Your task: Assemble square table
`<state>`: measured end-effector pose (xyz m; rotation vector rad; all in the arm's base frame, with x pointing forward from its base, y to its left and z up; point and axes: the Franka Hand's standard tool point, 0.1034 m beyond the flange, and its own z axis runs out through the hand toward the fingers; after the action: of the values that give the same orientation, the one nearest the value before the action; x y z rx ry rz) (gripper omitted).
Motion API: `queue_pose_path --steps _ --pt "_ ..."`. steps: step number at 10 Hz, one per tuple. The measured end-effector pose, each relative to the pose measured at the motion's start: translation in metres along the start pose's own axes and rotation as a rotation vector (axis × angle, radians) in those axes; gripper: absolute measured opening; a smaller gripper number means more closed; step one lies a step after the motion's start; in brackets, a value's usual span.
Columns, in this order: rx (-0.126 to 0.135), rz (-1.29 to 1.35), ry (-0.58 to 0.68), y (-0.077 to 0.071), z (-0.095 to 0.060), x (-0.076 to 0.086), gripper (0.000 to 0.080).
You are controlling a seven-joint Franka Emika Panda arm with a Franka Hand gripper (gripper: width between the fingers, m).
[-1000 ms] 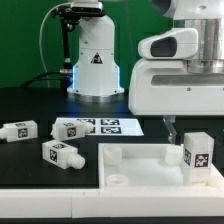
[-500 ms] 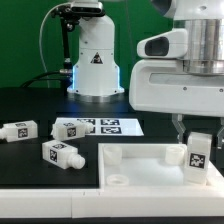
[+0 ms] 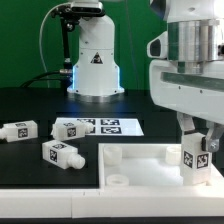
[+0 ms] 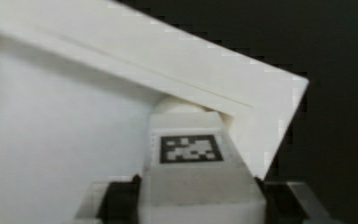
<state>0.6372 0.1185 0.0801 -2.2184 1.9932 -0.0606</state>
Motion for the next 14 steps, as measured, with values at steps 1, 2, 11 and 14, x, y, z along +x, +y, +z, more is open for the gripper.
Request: queue_pose_path --steps 1,2,11,14 --pt "0.017 0.106 -0.005 0.000 0.000 -0.002 0.0285" --pt "0.016 0.089 -0.005 0.000 0.000 -0.002 0.0345" --pt "-0.033 -0.997 0.007 0.003 0.002 0.004 0.0649" --pt "-0.011 -1.386 0.072 -0.015 -0.005 0.009 0.0649"
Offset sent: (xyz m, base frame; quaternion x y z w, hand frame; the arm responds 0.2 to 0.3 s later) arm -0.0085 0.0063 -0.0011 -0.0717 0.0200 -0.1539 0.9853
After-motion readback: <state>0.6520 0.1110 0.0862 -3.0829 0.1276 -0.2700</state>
